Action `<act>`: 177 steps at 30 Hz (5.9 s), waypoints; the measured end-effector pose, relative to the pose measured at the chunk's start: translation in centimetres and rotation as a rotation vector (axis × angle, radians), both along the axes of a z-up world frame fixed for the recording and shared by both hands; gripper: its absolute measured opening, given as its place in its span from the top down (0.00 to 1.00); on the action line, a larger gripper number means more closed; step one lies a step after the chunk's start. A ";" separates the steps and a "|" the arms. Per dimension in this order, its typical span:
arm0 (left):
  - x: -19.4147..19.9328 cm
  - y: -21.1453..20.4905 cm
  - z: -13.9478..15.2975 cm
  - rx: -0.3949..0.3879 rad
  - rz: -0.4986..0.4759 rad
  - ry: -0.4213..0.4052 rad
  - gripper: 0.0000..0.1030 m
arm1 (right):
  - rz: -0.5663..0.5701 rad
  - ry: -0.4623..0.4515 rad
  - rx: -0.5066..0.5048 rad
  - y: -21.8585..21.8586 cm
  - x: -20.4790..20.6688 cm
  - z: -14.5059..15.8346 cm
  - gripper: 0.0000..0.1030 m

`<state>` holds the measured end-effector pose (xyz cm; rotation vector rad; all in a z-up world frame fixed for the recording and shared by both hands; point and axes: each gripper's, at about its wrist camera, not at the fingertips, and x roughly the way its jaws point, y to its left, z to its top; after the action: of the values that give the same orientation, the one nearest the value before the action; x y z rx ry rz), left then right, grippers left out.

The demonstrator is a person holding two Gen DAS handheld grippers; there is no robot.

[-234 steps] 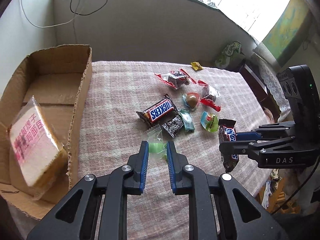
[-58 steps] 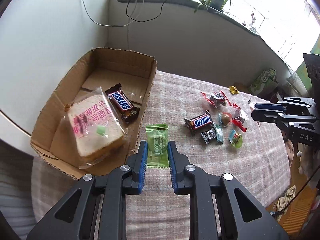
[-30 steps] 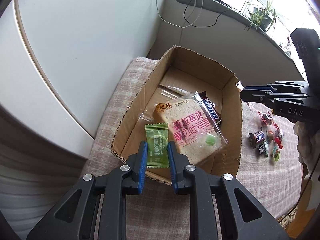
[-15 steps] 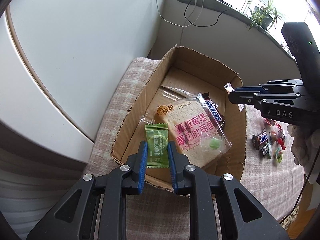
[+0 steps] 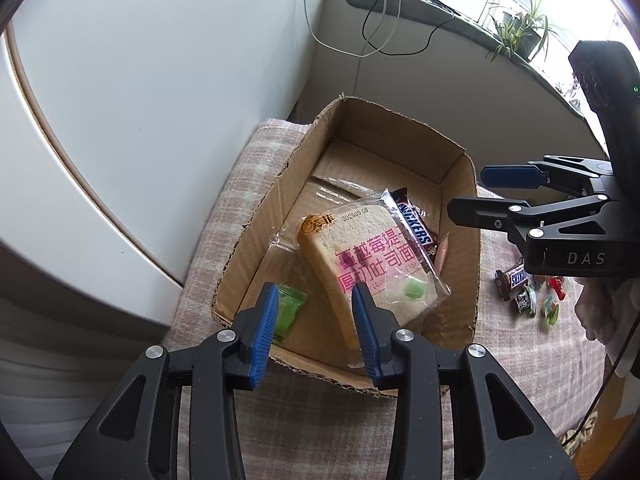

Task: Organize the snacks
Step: 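Open the left gripper over the box while the right gripper releases the pink candy, then grasp the small Snickers bar with the left gripper while the right grasps the red-topped bag, then carry the Snickers bar and red-topped bag into the box and open both grippers, then move both open grippers back over the remaining snacks on the table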

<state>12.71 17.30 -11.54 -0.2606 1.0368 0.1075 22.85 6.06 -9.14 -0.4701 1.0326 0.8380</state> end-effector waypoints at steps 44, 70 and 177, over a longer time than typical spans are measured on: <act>6.6 -21.6 -1.4 -0.035 -0.543 0.046 0.64 | -0.708 0.230 0.112 -33.0 2.9 -3.7 0.32; 10.6 -25.5 -6.0 0.135 -0.710 0.146 0.58 | -0.784 0.395 0.106 -31.8 6.9 -8.7 0.32; 10.2 -2.1 1.2 -0.025 -0.092 -0.031 0.59 | -0.307 0.194 0.192 -4.5 7.8 1.2 0.48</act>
<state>22.86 15.20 -10.30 -0.2363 1.0181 0.0079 30.67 1.60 -7.93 -0.0643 1.1544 0.7071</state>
